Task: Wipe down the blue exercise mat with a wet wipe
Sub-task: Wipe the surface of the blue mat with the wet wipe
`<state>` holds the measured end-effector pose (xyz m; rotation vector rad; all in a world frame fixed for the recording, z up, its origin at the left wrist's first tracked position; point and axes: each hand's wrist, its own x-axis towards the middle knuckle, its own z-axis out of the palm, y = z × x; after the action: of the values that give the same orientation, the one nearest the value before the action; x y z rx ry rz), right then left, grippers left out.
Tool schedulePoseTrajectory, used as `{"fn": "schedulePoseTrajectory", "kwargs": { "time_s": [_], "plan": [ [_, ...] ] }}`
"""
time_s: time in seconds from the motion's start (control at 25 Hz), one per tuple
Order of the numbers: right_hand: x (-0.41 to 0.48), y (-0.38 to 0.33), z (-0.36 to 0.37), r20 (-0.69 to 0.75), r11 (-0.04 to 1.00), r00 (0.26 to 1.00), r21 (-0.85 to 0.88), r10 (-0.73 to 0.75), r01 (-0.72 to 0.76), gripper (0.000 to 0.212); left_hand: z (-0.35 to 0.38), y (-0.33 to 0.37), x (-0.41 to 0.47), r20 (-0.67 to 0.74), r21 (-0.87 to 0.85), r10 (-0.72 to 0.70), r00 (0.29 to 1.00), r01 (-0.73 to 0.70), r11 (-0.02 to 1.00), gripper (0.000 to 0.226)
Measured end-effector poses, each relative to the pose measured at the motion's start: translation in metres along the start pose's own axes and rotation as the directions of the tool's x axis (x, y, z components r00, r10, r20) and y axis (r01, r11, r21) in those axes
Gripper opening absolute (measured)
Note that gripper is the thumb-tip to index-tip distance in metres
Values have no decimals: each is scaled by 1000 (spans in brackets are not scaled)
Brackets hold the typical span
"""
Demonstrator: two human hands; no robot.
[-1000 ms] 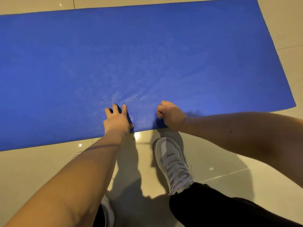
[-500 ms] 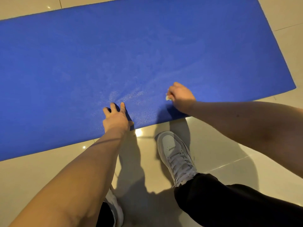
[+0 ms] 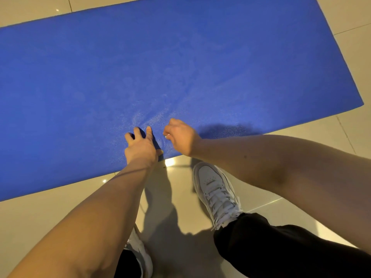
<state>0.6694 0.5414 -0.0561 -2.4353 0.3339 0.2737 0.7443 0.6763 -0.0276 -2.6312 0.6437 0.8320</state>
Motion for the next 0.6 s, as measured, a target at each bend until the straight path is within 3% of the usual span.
{"fn": "schedulePoseTrajectory", "kwargs": {
  "time_s": [0.08, 0.2, 0.32, 0.4, 0.52, 0.6],
  "plan": [
    [-2, 15, -16, -10, 999, 1000, -38, 12, -12, 13, 0, 0, 0, 5, -16, -1, 1000, 2, 1000, 93],
    [-5, 52, -47, -124, 985, 979, -39, 161, -167, 13, -2, 0, 0, 10, -43, 6, 1000, -6, 999, 93],
    [-8, 83, -64, -255, 930, 903, -36, 346, -366, 15, -2, 0, -1, 15, -57, 4, 1000, -3, 998, 93],
    [-7, 78, -56, -320, 905, 855, 16, 407, -425, 15, -2, 1, -1, 11, -45, -1, 1000, 1, 999, 93],
    [-3, 42, -24, -355, 958, 890, 88, 287, -273, 17, -2, 1, -1, 11, -32, -4, 1000, 4, 999, 93],
    [0, 25, -12, -278, 985, 945, 82, 170, -153, 21, -3, 1, -2, 7, -21, -4, 1000, 4, 1000, 92]
  ]
}}
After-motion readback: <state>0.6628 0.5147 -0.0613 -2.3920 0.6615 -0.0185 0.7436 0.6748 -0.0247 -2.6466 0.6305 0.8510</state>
